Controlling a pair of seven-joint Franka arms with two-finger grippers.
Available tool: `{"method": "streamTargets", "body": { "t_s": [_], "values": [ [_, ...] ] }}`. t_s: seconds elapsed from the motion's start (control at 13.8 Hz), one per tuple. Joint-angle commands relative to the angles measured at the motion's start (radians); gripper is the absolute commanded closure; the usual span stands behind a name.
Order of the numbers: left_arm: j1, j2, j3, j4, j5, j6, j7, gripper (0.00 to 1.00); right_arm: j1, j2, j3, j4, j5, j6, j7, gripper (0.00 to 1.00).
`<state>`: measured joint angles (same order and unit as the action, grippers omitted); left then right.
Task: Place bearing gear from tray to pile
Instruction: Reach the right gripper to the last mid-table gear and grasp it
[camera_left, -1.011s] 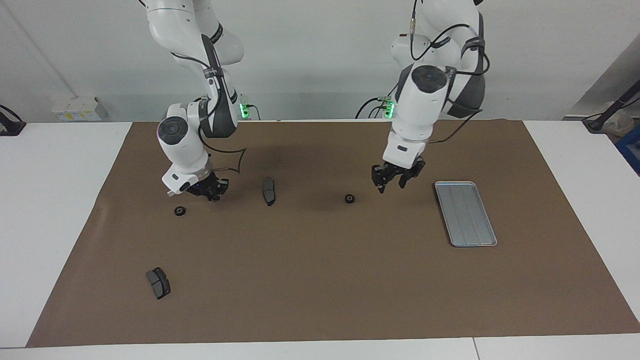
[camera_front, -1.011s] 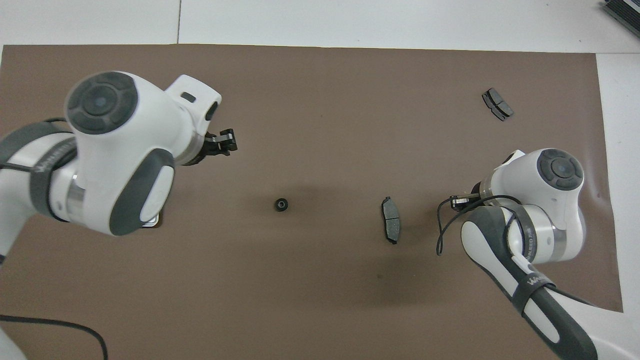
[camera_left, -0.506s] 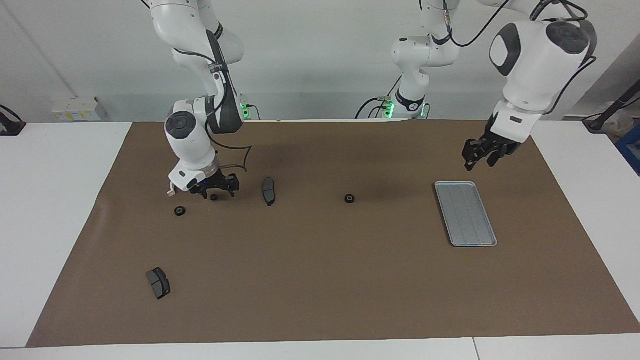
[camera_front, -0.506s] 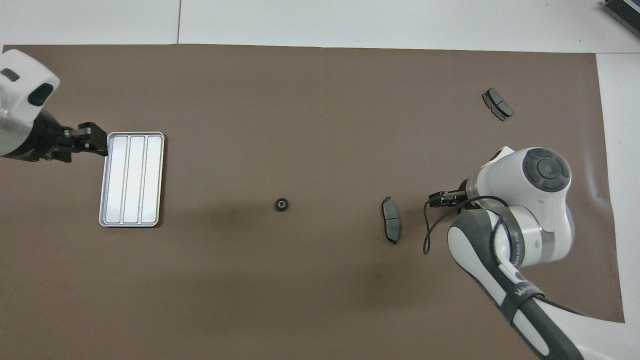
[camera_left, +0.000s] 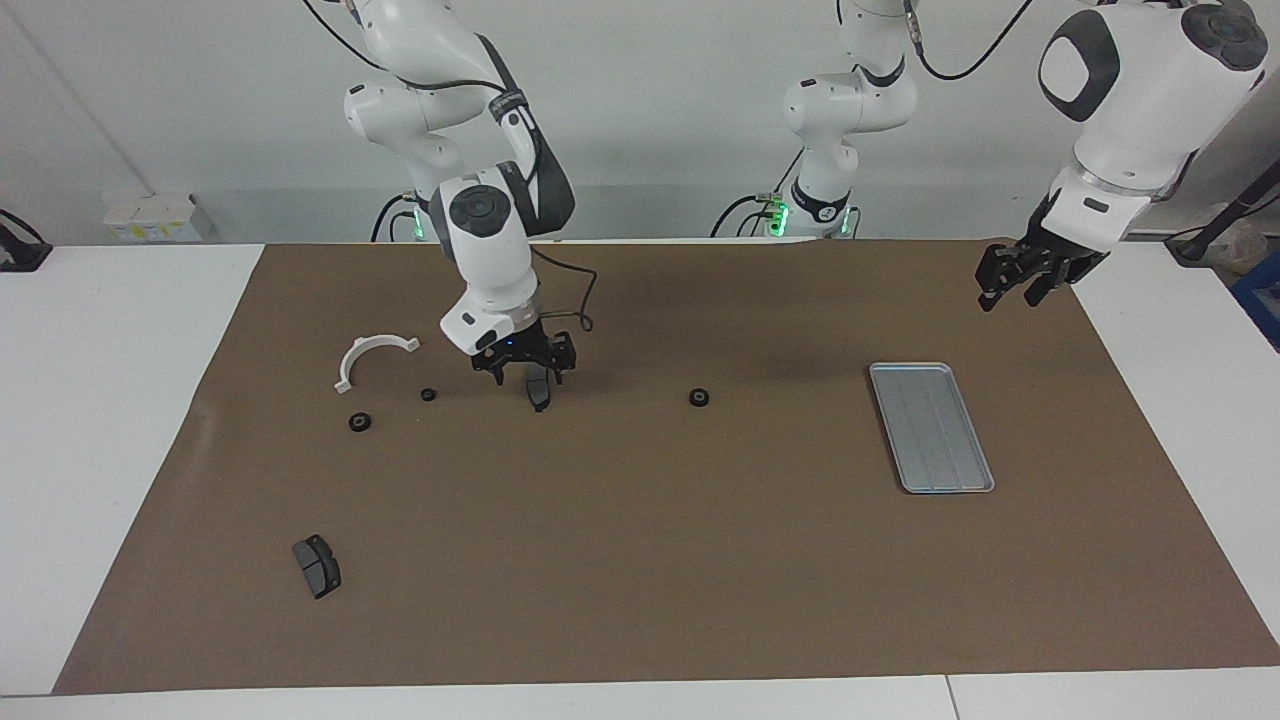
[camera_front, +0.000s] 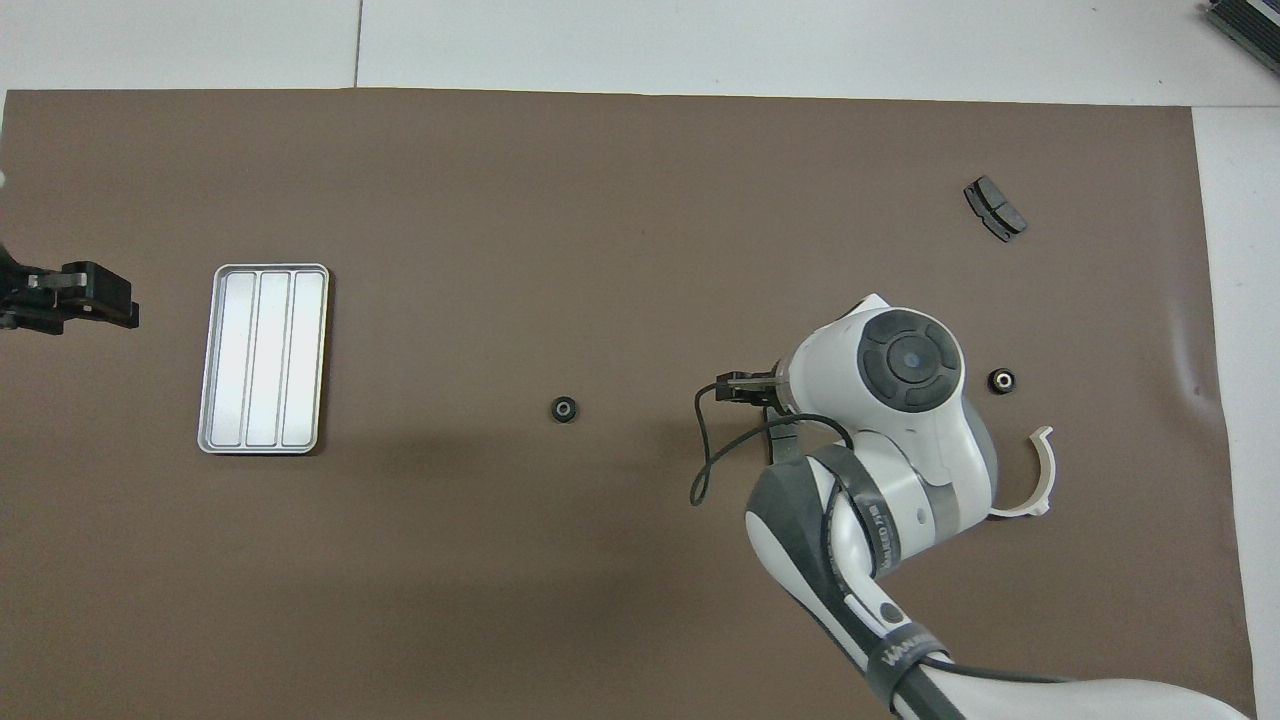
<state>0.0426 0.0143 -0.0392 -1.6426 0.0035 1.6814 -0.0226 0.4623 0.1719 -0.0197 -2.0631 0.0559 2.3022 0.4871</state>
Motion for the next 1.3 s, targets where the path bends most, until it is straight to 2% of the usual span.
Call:
{"method": "streamTargets", "body": {
  "t_s": [0.0, 0.14, 0.29, 0.65, 1.01, 1.23],
  "values": [
    [0.002, 0.016, 0.004, 0.01, -0.005, 0.043, 0.006, 0.36, 0.056, 0.093, -0.003, 0.121, 0.025, 0.016, 0.085, 0.0],
    [0.002, 0.006, 0.004, -0.015, -0.005, 0.038, 0.006, 0.34, 0.105, 0.177, -0.003, 0.238, 0.025, -0.006, 0.151, 0.0],
    [0.002, -0.025, 0.004, -0.072, -0.005, 0.031, 0.007, 0.0, 0.159, 0.282, -0.003, 0.387, 0.01, -0.047, 0.244, 0.0],
    [0.002, -0.039, 0.004, -0.1, -0.005, 0.035, 0.007, 0.0, 0.223, 0.432, -0.003, 0.56, -0.011, -0.082, 0.343, 0.0],
    [-0.001, -0.042, 0.004, -0.098, -0.005, 0.029, 0.006, 0.0, 0.254, 0.434, -0.003, 0.514, -0.028, -0.032, 0.341, 0.0],
    [0.002, -0.042, 0.004, -0.098, -0.005, 0.029, 0.006, 0.0, 0.286, 0.419, -0.003, 0.448, -0.028, 0.006, 0.338, 0.08]
  ]
}}
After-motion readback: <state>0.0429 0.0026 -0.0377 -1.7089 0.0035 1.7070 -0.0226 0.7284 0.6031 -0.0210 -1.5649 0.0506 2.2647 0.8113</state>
